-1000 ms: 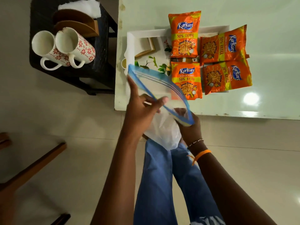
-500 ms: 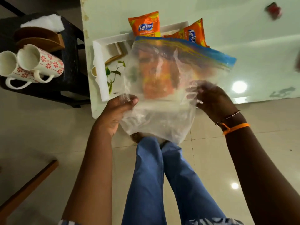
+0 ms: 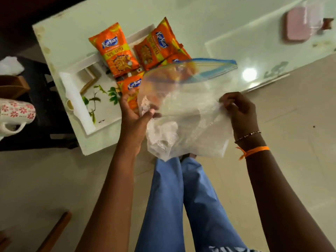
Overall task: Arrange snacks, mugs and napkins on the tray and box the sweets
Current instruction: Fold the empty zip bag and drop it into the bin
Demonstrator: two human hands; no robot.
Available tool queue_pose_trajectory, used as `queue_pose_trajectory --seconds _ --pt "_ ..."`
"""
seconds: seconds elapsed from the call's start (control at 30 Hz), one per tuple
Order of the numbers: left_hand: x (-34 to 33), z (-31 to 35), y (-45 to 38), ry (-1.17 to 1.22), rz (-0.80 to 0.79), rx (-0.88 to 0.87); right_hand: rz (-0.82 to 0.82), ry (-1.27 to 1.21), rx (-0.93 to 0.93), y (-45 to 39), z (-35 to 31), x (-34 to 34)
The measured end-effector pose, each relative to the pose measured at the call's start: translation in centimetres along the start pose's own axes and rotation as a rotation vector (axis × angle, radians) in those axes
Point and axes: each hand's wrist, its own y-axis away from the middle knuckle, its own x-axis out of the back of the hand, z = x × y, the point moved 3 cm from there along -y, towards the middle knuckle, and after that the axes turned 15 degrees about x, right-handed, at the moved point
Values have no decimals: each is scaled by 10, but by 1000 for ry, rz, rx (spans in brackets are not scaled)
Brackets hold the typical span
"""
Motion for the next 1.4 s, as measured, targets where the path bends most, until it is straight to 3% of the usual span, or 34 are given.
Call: queue_pose_trajectory --seconds 0.1,0.2,0.33,0.43,0.53,0.6,0.67,0.73,0.8,0.9,1.07,1.17,1.27,1.4 --pt "-20 13 -3 -230 -133 -140 -200 134 -52 1 -5 23" --pt "-46 23 -4 -627 -212 -111 -269 302 -108 5 -7 48" --pt "-76 33 -16 -913 -60 -210 -292 762 -36 5 -7 81" --pt "-101 37 -24 -994 101 -282 -161 900 95 7 -7 99" --pt "-127 41 -25 -681 242 -129 78 945 263 14 -15 112" --pt "-154 32 -17 -400 10 228 217 1023 399 20 -23 115" --pt "-193 22 4 -298 -382 533 269 1122 520 30 -27 112" --pt "-223 15 11 -118 -534 570 242 1183 572 38 -25 106" --pt "-246 8 2 76 -487 476 149 1207 547 45 -21 108" --pt "-266 8 -19 113 -368 323 68 1143 424 43 -25 123" --pt "-300 50 -44 61 -676 241 226 839 24 -30 -26 167" --pt "-312 75 -64 -24 -804 295 67 410 -299 -95 0 195" --pt "-324 98 -84 -124 -874 349 -217 -179 -371 -135 16 200" --pt "-341 120 -112 -163 -773 396 -193 -399 -412 -162 37 206"
